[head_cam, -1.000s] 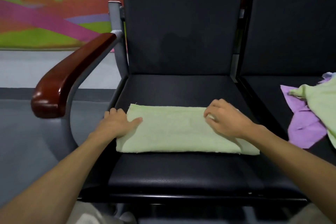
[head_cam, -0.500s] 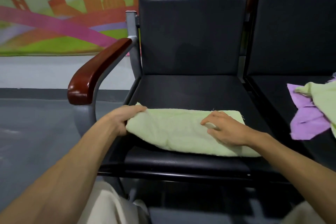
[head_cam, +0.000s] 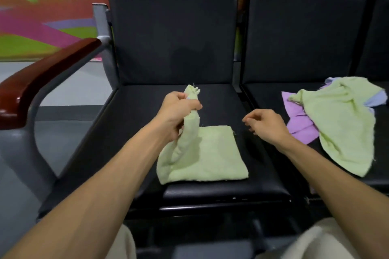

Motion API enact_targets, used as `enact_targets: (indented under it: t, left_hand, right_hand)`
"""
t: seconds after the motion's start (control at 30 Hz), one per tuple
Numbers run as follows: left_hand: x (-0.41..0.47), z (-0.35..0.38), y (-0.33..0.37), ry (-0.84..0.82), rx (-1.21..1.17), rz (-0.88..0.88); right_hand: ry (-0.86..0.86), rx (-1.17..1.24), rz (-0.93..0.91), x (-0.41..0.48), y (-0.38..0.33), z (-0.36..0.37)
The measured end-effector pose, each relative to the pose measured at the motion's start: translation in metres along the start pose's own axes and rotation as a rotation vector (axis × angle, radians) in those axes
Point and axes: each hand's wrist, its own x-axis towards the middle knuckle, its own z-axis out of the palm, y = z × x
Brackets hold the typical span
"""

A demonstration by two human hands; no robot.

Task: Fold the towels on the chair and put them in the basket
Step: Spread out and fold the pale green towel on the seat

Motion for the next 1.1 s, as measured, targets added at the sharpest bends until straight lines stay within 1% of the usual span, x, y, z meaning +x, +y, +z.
enact_targets:
  t: [0.13, 0.2, 0.23, 0.3, 0.37, 0.4, 0.47, 0.53, 0.57, 0.6, 0.63, 0.67, 0.7, 0.77, 0.9, 0.97, 1.1]
  left_hand:
    - [0.008, 0.050, -0.019, -0.069, 0.285, 0.039]
    - [0.008, 0.069, -0.036, -0.148, 0.434, 0.008]
    - [0.007, 0.076, -0.044, -0.216, 0.477, -0.031]
    - [0.006, 0.084, -0.052, -0.372, 0.466, -0.110]
    - [0.007, 0.083, -0.049, -0.461, 0.412, -0.142]
    - [0.006, 0.080, -0.047, -0.487, 0.389, -0.131]
    - [0.008, 0.070, -0.045, -0.483, 0.341, -0.042]
    - [0.011, 0.054, -0.047, -0.371, 0.371, 0.139]
    - [0.015, 0.044, -0.050, -0.302, 0.469, 0.254]
    - [0.018, 0.031, -0.052, -0.265, 0.629, 0.354]
    - [0.022, 0.019, -0.056, -0.273, 0.811, 0.423]
    - [0.025, 0.006, -0.060, -0.310, 0.977, 0.454]
    - [0.028, -0.007, -0.063, -0.351, 1.104, 0.458]
    - [0.024, -0.028, -0.065, -0.382, 1.214, 0.412]
    - [0.007, -0.057, -0.057, -0.359, 1.333, 0.414]
    - [0.001, -0.069, -0.056, -0.371, 1.315, 0.401]
    - [-0.008, -0.092, -0.058, -0.449, 1.196, 0.407]
  right_hand:
    - [-0.027, -0.075, 0.003, 0.001, 0.010, -0.006]
    - [-0.055, -0.122, -0.003, 0.001, 0.012, -0.006]
    - [-0.073, -0.139, -0.012, 0.001, 0.013, -0.006]
    - [-0.121, -0.184, -0.043, 0.000, 0.015, -0.005]
    - [-0.161, -0.235, -0.087, -0.002, 0.016, -0.003]
    - [-0.166, -0.250, -0.114, -0.003, 0.015, -0.003]
    - [-0.144, -0.252, -0.194, -0.006, 0.010, -0.004]
    - [-0.132, -0.184, -0.294, -0.012, -0.002, -0.006]
    - [-0.162, -0.125, -0.337, -0.016, -0.008, -0.007]
    - [-0.218, -0.078, -0.375, -0.022, -0.014, -0.007]
    - [-0.294, -0.061, -0.402, -0.028, -0.018, -0.006]
    - [-0.378, -0.094, -0.420, -0.033, -0.022, -0.003]
    - [-0.456, -0.166, -0.437, -0.036, -0.023, 0.001]
    - [-0.559, -0.313, -0.444, -0.040, -0.027, 0.009]
    - [-0.590, -0.454, -0.386, -0.041, -0.043, 0.021]
    - [-0.603, -0.500, -0.413, -0.041, -0.048, 0.029]
    - [-0.645, -0.576, -0.472, -0.036, -0.057, 0.051]
